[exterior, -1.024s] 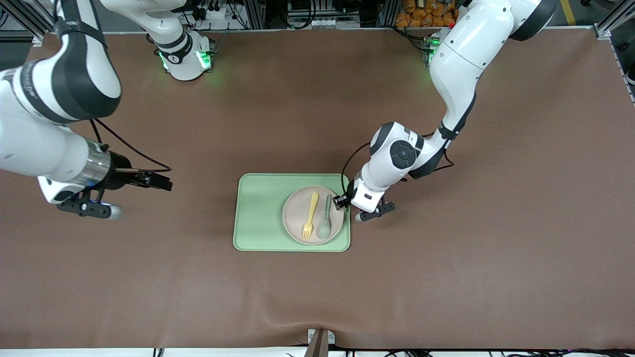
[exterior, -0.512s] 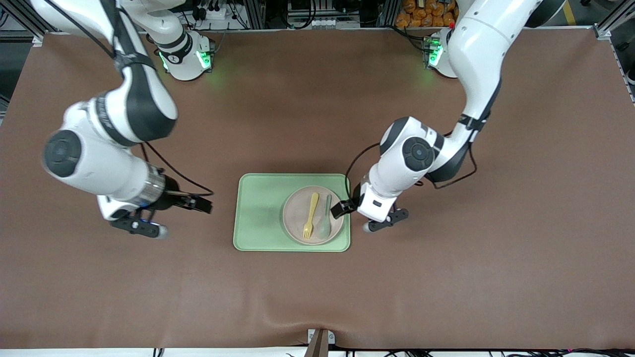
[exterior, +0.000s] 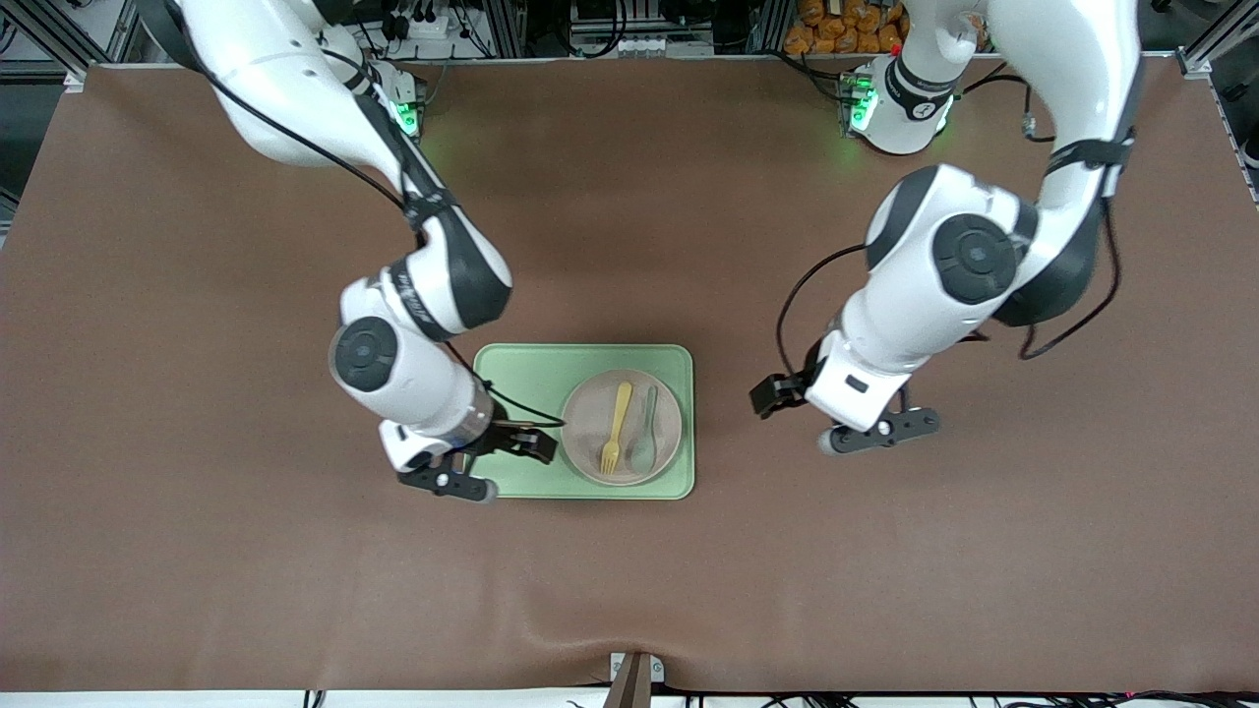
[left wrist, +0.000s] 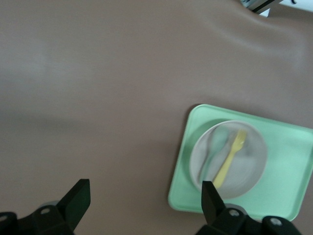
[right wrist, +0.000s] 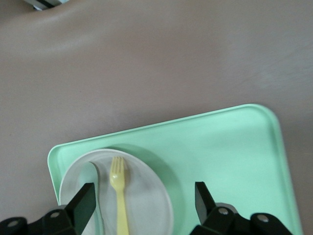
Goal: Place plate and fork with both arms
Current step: 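Raise the left gripper away while the right gripper moves over the fork, then grasp the yellow fork's handle with the right gripper, then carry the yellow fork off the plate onto the tray beside it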
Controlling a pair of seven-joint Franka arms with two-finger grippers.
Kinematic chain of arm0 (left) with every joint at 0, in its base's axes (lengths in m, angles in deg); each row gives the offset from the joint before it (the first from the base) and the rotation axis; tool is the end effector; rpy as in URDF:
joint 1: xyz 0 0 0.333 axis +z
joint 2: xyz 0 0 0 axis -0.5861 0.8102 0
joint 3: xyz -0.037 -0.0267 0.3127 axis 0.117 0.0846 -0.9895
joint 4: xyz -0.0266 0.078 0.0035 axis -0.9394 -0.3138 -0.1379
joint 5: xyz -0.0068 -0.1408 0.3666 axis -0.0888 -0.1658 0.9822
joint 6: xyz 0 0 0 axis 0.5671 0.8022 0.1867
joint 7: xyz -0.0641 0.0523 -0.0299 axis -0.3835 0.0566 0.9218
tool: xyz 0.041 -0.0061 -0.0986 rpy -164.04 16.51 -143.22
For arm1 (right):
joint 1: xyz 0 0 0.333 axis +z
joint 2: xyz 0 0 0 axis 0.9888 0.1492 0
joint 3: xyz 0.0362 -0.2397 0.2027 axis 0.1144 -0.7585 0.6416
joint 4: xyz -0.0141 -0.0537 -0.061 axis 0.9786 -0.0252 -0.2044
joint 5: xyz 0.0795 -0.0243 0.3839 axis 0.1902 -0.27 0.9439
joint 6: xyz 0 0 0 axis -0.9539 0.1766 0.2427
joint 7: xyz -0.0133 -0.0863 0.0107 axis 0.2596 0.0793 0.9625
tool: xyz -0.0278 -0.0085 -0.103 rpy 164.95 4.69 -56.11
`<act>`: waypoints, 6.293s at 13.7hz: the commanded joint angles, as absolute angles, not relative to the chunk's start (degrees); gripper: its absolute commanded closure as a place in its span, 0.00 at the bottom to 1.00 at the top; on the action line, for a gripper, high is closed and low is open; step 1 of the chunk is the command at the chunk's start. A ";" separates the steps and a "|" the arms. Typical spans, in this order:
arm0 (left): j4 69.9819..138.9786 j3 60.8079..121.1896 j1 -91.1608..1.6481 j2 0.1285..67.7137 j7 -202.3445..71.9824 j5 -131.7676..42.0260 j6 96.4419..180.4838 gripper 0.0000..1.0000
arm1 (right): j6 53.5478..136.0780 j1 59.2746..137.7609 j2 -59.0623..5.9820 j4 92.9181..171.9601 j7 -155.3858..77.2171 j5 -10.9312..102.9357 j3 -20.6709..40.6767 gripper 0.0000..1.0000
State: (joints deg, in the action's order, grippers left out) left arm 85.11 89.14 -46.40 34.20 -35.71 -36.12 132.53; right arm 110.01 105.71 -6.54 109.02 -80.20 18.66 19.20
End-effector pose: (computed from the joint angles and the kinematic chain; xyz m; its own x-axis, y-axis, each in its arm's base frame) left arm 0.6386 -0.2842 0.4654 0.9814 0.1919 0.0069 0.1883 -0.9687 0.1619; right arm 0.6762 0.3505 0.3061 0.9643 -0.2615 0.0416 -0.2416 -0.9333 -0.2657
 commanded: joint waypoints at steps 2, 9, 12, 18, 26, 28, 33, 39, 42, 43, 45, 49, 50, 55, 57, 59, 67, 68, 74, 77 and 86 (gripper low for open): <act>84.05 89.46 -42.57 30.55 -43.39 -35.09 123.36 0.00 | 112.26 109.27 1.57 100.67 -85.50 18.30 18.44 0.29; 84.13 89.64 -32.20 18.16 -55.53 -35.00 112.55 0.00 | 109.27 114.37 5.45 98.81 -87.45 12.59 17.47 0.41; 85.09 88.50 -29.47 12.90 -65.45 -36.05 108.32 0.00 | 109.27 114.99 5.98 98.90 -87.45 12.14 16.77 0.41; 90.36 76.01 -35.62 4.97 -71.11 -36.14 103.12 0.00 | 106.12 117.36 5.89 99.25 -89.20 12.06 16.77 0.46; 89.85 76.72 -35.27 6.36 -70.40 -34.91 103.30 0.00 | 102.85 117.45 5.89 99.25 -91.31 12.58 16.95 0.50; 89.67 76.63 -35.27 7.15 -70.40 -35.35 103.30 0.00 | 103.90 117.98 6.33 99.25 -93.50 12.58 16.95 0.50; 88.62 76.63 -35.44 7.77 -70.40 -35.17 103.39 0.00 | 105.75 118.86 7.39 99.25 -93.42 12.23 16.86 0.56; 88.26 77.33 -35.79 8.12 -68.73 -35.26 103.30 0.00 | 105.76 119.39 7.56 99.25 -93.42 11.00 16.86 0.89; 88.35 78.47 -35.62 8.12 -68.47 -35.00 103.30 0.00 | 105.93 119.04 7.56 99.16 -93.34 11.18 16.86 1.00; 88.26 78.47 -35.62 8.12 -68.55 -35.00 103.30 0.00 | 105.76 118.95 7.48 99.16 -93.34 11.18 16.95 1.00; 88.35 78.47 -35.36 8.12 -68.64 -35.00 103.21 0.00 | 105.06 118.60 6.95 98.90 -93.25 11.26 16.95 1.00; 88.18 78.47 -35.53 7.95 -68.64 -35.00 103.21 0.00 | 99.88 117.37 5.63 97.85 -93.16 11.88 17.65 1.00; 88.26 78.47 -35.53 7.86 -68.64 -35.00 103.21 0.00 | 98.56 117.11 5.11 96.97 -93.16 11.97 18.00 1.00; 88.26 78.30 -35.27 7.77 -68.73 -35.00 103.21 0.00 | 94.16 112.89 1.95 96.43 -92.29 12.94 19.93 1.00; 88.26 78.47 -35.44 7.77 -68.56 -35.00 103.21 0.00 | 93.80 111.14 1.07 97.31 -88.35 13.02 19.85 1.00; 88.35 78.47 -35.27 7.77 -69.17 -35.00 103.13 0.00 | 93.36 109.29 0.53 99.50 -85.79 13.02 19.85 1.00; 88.18 78.30 -35.35 7.60 -68.73 -34.91 103.04 0.00 | 96.77 106.47 -2.97 110.21 -74.89 12.41 19.85 1.00; 88.26 78.47 -35.35 7.60 -68.64 -34.91 103.04 0.00 | 99.31 106.12 -4.64 113.97 -73.83 12.41 19.85 1.00; 88.26 78.47 -35.36 7.60 -69.17 -35.00 103.04 0.00 | 104.44 104.45 -8.26 122.27 -71.80 12.67 19.85 1.00; 88.26 78.47 -35.53 7.60 -68.73 -35.00 103.04 0.00 | 104.61 104.71 -8.43 122.98 -72.15 13.02 19.85 1.00; 88.18 78.47 -35.44 7.60 -69.08 -35.00 103.04 0.00 | 106.63 105.50 -7.82 122.89 -72.59 14.69 20.11 0.81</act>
